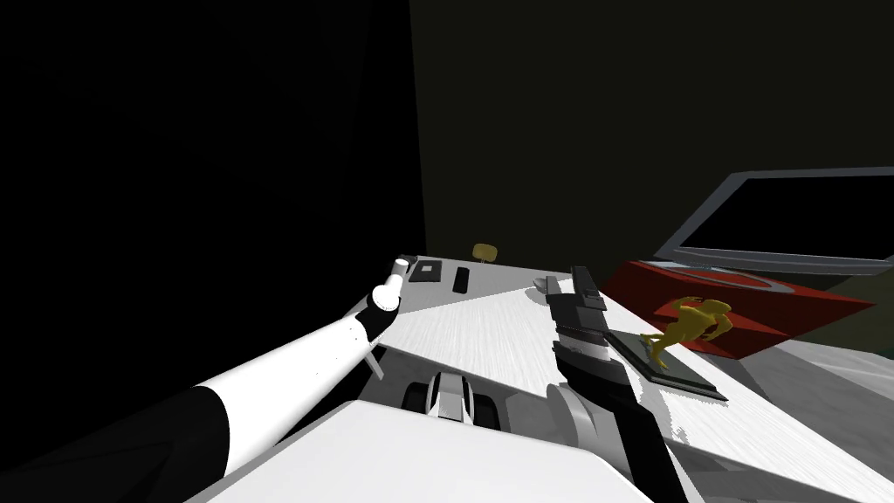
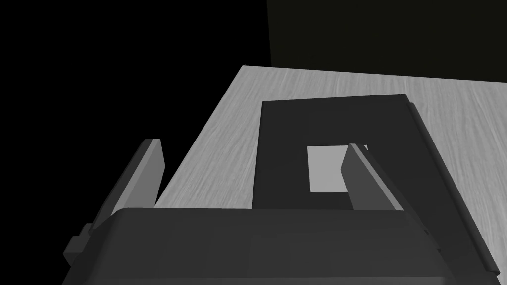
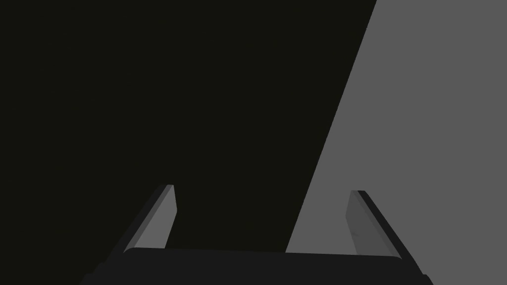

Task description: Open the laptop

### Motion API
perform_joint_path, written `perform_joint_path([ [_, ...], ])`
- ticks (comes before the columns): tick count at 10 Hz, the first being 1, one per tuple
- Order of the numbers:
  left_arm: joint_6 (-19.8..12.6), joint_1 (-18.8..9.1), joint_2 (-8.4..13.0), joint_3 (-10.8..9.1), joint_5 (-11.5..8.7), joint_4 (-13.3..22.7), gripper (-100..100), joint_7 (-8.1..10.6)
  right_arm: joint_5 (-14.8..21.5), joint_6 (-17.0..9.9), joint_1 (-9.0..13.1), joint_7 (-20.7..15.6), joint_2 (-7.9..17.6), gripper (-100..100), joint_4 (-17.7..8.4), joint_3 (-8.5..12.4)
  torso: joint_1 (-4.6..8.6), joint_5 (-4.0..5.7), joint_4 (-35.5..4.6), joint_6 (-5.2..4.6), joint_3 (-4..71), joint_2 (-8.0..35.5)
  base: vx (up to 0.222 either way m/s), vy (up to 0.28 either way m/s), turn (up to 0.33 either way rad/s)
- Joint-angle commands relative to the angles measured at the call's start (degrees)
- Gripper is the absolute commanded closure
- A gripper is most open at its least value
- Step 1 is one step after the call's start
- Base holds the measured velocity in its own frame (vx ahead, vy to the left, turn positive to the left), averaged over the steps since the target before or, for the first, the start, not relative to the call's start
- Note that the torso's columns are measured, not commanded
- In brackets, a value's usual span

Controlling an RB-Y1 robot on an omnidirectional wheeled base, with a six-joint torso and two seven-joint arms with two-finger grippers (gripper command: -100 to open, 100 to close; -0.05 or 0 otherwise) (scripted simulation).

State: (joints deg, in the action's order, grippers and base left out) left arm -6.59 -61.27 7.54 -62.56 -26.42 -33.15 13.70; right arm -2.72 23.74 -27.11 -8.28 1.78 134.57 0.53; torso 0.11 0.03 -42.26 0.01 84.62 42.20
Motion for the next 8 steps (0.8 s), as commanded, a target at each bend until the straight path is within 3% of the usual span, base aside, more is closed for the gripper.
perform_joint_path([
  [1,-0.57,0.01,-0.20,-0.80,1.10,-3.55,-100,-0.09,0.00,0.00,0.00,0.00,0.00,0,0.00,0.00,-0.03,0.00,-0.01,-0.02,0.00,0.02,0.004,-0.007,-0.009],
  [2,-2.57,-0.14,-0.66,-3.91,4.69,-6.79,-100,1.52,0.00,0.00,0.00,0.00,0.00,0,0.00,0.00,-0.08,-0.02,-0.02,-0.02,-0.03,0.05,-0.023,0.025,-0.341],
  [3,-2.57,-0.14,-0.66,-3.91,4.93,-7.56,-100,1.52,0.00,0.00,0.02,0.00,0.00,0,0.00,-0.01,-0.17,-0.05,-0.04,-0.09,-0.09,0.16,-0.032,0.040,-0.223],
  [4,-4.57,-0.29,-1.12,-6.53,7.35,-10.66,-100,3.13,0.00,0.00,0.01,0.00,0.00,0,0.00,0.00,-0.20,-0.06,-0.06,0.03,-0.12,0.19,-0.046,0.057,-0.391],
  [5,-4.57,-0.29,-1.12,-7.03,8.77,-11.93,-100,3.13,0.00,0.00,0.02,0.00,0.01,0,-0.01,0.00,-0.20,-0.06,-0.06,-0.06,-0.12,0.19,-0.035,0.053,-0.168],
  [7,-4.57,-0.29,-1.12,-7.03,8.77,-12.80,-100,3.13,0.00,0.00,0.00,0.00,0.00,0,0.00,0.01,-0.07,-0.02,0.00,0.04,0.00,0.00,-0.009,0.010,0.053],
  [8,-6.56,-0.44,-1.59,-9.50,11.17,-14.31,-100,4.73,0.00,0.00,0.00,0.00,0.00,0,0.00,0.00,0.00,0.00,0.01,-0.02,0.02,-0.02,-0.027,0.019,-0.316],
])
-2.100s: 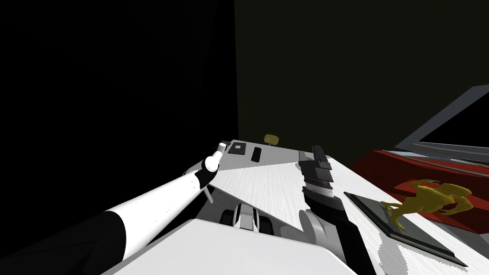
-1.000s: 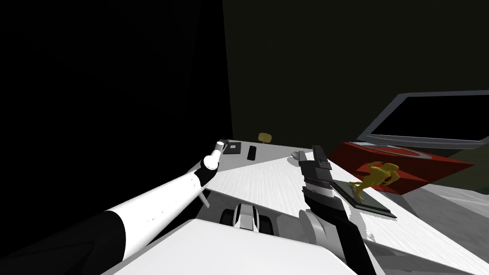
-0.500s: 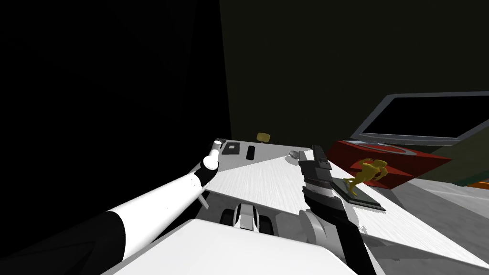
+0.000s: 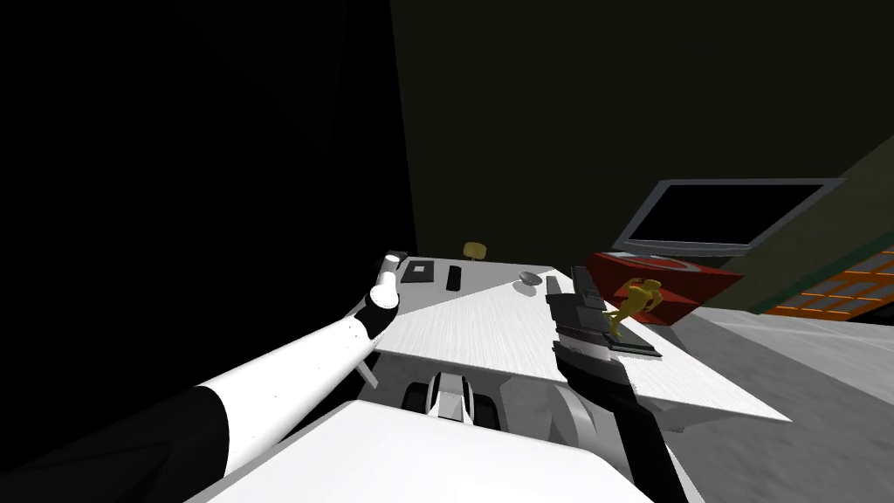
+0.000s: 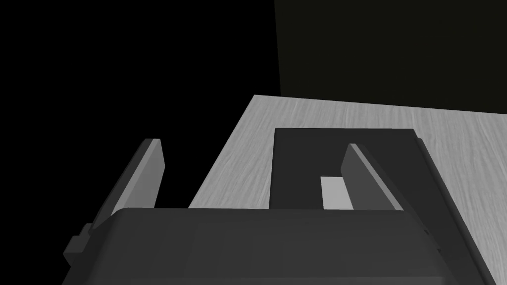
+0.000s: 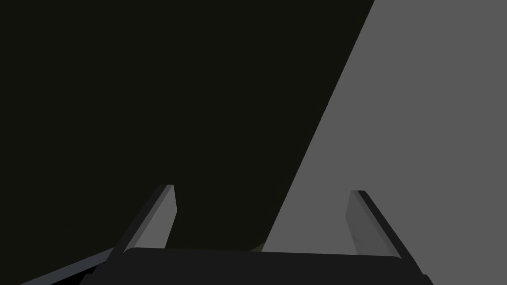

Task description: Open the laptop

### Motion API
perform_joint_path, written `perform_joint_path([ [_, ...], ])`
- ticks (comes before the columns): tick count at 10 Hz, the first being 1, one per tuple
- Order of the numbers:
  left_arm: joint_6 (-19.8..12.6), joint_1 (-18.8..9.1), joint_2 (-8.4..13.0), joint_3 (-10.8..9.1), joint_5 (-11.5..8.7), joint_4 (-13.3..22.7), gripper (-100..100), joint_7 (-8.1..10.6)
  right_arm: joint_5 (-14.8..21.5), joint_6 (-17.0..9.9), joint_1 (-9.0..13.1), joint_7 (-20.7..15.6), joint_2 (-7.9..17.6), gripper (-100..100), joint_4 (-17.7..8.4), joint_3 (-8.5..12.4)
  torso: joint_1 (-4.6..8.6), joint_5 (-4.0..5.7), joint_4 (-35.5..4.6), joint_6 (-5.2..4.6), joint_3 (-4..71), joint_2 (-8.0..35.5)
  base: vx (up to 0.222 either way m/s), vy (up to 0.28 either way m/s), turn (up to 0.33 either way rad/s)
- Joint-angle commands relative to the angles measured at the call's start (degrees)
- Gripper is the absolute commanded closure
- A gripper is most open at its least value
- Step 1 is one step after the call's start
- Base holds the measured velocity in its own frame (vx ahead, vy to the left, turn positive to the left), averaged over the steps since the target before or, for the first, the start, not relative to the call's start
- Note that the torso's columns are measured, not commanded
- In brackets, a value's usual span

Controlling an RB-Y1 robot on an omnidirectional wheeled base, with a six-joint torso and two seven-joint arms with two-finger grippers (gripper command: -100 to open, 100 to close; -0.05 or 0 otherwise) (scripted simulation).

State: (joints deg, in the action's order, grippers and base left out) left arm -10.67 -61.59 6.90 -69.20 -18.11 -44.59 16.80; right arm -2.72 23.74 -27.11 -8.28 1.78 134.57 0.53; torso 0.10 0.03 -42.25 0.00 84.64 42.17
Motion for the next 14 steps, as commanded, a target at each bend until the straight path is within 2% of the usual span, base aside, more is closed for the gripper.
perform_joint_path([
  [1,-2.49,-0.12,-0.95,-3.50,3.97,-4.12,-100,1.63,0.00,0.00,0.02,0.00,0.00,0,0.00,-0.01,-0.03,-0.01,-0.02,-0.09,-0.06,0.11,-0.036,0.035,-0.235],
  [2,-2.49,-0.12,-0.95,-3.50,4.30,-5.98,-100,1.63,0.00,0.00,0.01,0.00,0.00,0,0.00,0.00,-0.13,-0.03,-0.06,0.03,-0.11,0.16,-0.017,0.018,-0.014],
  [3,-4.49,-0.27,-1.41,-6.11,6.66,-8.31,-100,3.24,0.00,0.00,0.00,0.00,0.00,0,0.00,0.00,-0.14,-0.04,-0.05,0.07,-0.08,0.13,-0.030,0.031,-0.309],
  [4,-4.49,-0.27,-1.41,-6.62,8.13,-10.61,-100,3.24,0.00,0.00,0.02,0.00,0.00,0,0.00,0.00,-0.12,-0.04,-0.04,-0.07,-0.09,0.14,-0.037,0.036,-0.224],
  [5,-6.48,-0.42,-1.88,-9.40,10.60,-13.22,-100,4.85,0.00,0.00,0.01,0.00,0.00,0,0.00,0.00,-0.14,-0.03,-0.05,0.05,-0.09,0.14,-0.050,0.046,-0.286],
  [6,-6.48,-0.42,-1.88,-9.73,11.97,-14.27,-100,4.85,0.00,0.00,0.01,0.00,0.01,0,0.00,0.00,-0.16,-0.05,-0.04,-0.02,-0.10,0.16,-0.048,0.041,-0.206],
  [7,-6.48,-0.42,-1.88,-9.73,11.97,-15.23,-100,4.85,0.00,0.00,0.01,0.00,0.00,0,0.00,0.00,-0.12,-0.04,-0.04,0.03,-0.08,0.13,-0.019,0.015,-0.006],
  [8,-8.48,-0.58,-2.34,-12.52,14.67,-17.71,-100,6.46,0.00,0.00,0.00,0.00,0.00,0,0.00,0.00,-0.06,-0.02,-0.02,0.05,-0.03,0.03,-0.031,0.021,-0.305],
  [9,-8.48,-0.58,-2.34,-12.84,15.80,-19.52,-100,6.46,0.00,0.00,0.01,0.00,0.00,0,0.00,0.00,-0.05,-0.02,-0.01,-0.07,-0.04,0.07,-0.036,0.027,-0.220],
  [10,-10.48,-0.73,-2.80,-15.17,17.77,-21.84,-100,8.07,0.00,0.00,0.00,0.00,0.00,0,0.00,0.00,-0.10,-0.02,-0.04,0.03,-0.07,0.10,-0.047,0.025,-0.332],
  [11,-10.48,-0.73,-2.80,-15.96,19.31,-24.47,-100,8.07,0.00,0.00,0.01,0.00,0.00,0,0.00,0.00,-0.10,-0.03,-0.04,-0.03,-0.10,0.16,-0.042,0.025,-0.178],
  [12,-10.48,-0.73,-2.80,-15.96,19.64,-24.48,-100,8.07,0.00,0.00,0.00,0.00,0.00,0,0.00,0.00,-0.14,-0.04,-0.05,0.06,-0.09,0.13,-0.021,0.015,0.015],
  [13,-12.47,-0.88,-3.27,-18.49,21.81,-26.22,-100,9.67,0.00,0.00,-0.01,0.00,0.00,0,0.00,0.01,-0.13,-0.04,-0.03,0.05,-0.04,0.06,-0.039,0.032,-0.351],
  [14,-12.47,-0.88,-3.27,-19.07,23.18,-28.05,-100,9.67,0.00,0.00,0.01,0.00,0.01,0,0.00,0.00,-0.11,-0.04,-0.02,-0.08,-0.06,0.11,-0.042,0.034,-0.220],
])
